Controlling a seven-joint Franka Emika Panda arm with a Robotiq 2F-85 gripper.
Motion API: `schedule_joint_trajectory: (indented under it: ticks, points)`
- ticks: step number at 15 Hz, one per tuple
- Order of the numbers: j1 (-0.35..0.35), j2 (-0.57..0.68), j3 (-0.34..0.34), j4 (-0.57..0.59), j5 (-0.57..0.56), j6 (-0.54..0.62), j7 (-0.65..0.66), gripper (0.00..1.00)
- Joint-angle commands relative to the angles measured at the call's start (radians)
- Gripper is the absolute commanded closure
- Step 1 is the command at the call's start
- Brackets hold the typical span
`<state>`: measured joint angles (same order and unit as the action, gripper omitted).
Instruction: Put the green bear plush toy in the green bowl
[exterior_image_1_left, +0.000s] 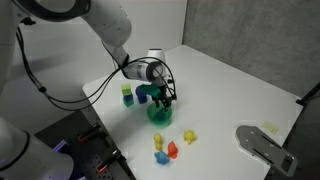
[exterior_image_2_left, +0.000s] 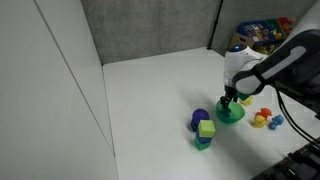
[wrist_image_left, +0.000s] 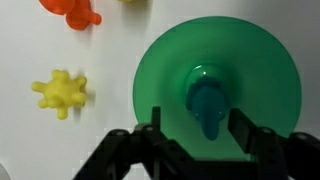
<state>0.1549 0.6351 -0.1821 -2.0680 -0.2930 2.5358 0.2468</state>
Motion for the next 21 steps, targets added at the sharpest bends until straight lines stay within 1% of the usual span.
schedule_joint_trajectory:
  ticks: [1, 3, 5, 9, 13, 15, 21]
  points:
    - [-0.030, -0.136, 0.014, -0.063, 0.025, -0.104, -0.030, 0.00]
    - [-0.046, -0.196, 0.024, -0.064, 0.035, -0.161, -0.033, 0.00]
    - [-0.072, -0.259, 0.052, -0.067, 0.073, -0.215, -0.058, 0.00]
    - [-0.097, -0.380, 0.093, -0.080, 0.135, -0.294, -0.085, 0.00]
    - [-0.122, -0.507, 0.133, -0.103, 0.237, -0.380, -0.151, 0.00]
    - [-0.128, -0.564, 0.142, -0.111, 0.271, -0.422, -0.176, 0.00]
    - [-0.130, -0.747, 0.144, -0.129, 0.251, -0.514, -0.181, 0.00]
